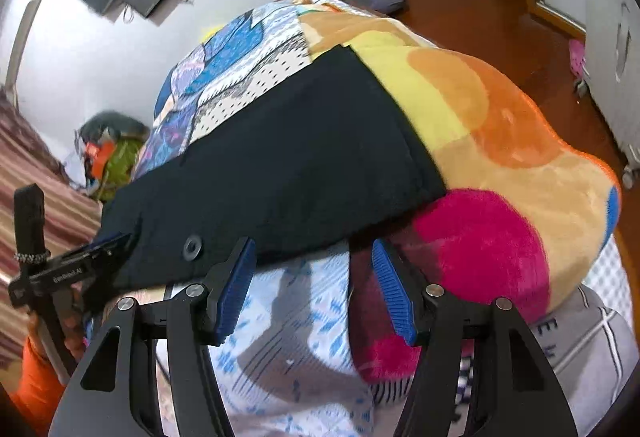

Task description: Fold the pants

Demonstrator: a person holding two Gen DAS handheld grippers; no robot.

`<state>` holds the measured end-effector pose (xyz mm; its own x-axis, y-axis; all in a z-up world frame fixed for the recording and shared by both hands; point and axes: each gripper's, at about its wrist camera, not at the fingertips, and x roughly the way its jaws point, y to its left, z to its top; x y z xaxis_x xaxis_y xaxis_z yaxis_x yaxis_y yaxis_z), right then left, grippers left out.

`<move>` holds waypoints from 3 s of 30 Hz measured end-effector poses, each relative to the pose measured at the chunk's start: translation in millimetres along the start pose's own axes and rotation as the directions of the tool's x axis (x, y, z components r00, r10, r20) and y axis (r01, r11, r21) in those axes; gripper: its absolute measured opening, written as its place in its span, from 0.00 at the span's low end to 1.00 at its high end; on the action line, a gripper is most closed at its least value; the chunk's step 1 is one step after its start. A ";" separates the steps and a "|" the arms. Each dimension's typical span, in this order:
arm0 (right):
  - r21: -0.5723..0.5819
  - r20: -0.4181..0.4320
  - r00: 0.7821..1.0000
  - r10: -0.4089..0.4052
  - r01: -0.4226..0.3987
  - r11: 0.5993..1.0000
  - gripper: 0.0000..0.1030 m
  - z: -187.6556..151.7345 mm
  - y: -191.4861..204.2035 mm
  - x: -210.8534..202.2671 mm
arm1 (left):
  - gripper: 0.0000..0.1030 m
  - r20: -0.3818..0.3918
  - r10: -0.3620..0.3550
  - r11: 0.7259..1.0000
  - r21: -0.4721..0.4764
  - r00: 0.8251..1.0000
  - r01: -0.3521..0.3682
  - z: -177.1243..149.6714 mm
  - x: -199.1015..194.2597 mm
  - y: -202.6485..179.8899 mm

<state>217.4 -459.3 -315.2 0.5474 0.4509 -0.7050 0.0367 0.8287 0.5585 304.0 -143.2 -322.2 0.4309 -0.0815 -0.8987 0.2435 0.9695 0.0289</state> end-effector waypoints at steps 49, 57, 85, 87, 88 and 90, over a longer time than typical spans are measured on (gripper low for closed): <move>-0.449 0.235 0.945 0.226 -0.100 0.888 0.08 60.1 217.3 -36.0 | 0.83 0.411 0.038 0.995 -0.104 0.911 0.006 -19.1 -165.4 136.9; -0.539 0.069 0.966 0.251 -0.175 0.824 0.08 20.2 272.9 20.1 | 0.84 0.388 0.075 0.982 -0.187 0.919 -0.001 -55.1 -160.4 188.0; -0.595 -0.089 0.991 0.100 -0.134 0.792 0.42 23.9 245.5 70.7 | 0.84 0.251 0.006 1.000 -0.008 0.968 -0.004 -10.9 -90.8 114.9; -0.594 -0.086 0.994 0.070 -0.107 0.797 0.42 34.1 233.9 81.6 | 0.84 0.223 -0.002 1.000 0.015 0.975 -0.001 -4.8 -77.7 104.5; -0.589 -0.086 0.995 0.051 -0.092 0.803 0.42 38.0 228.0 88.1 | 0.84 0.200 -0.010 1.000 0.023 0.980 0.005 -1.7 -67.8 98.8; -0.567 -0.117 0.993 0.020 -0.084 0.819 0.42 40.5 214.9 104.6 | 0.84 0.153 -0.023 0.999 0.034 0.988 0.018 1.2 -50.2 89.6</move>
<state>316.4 -247.5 -251.2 0.4461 0.5031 -0.7402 -0.4901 0.8293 0.2683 305.2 -52.5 -273.9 0.5526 -0.1384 -0.8219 0.2811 0.9593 0.0275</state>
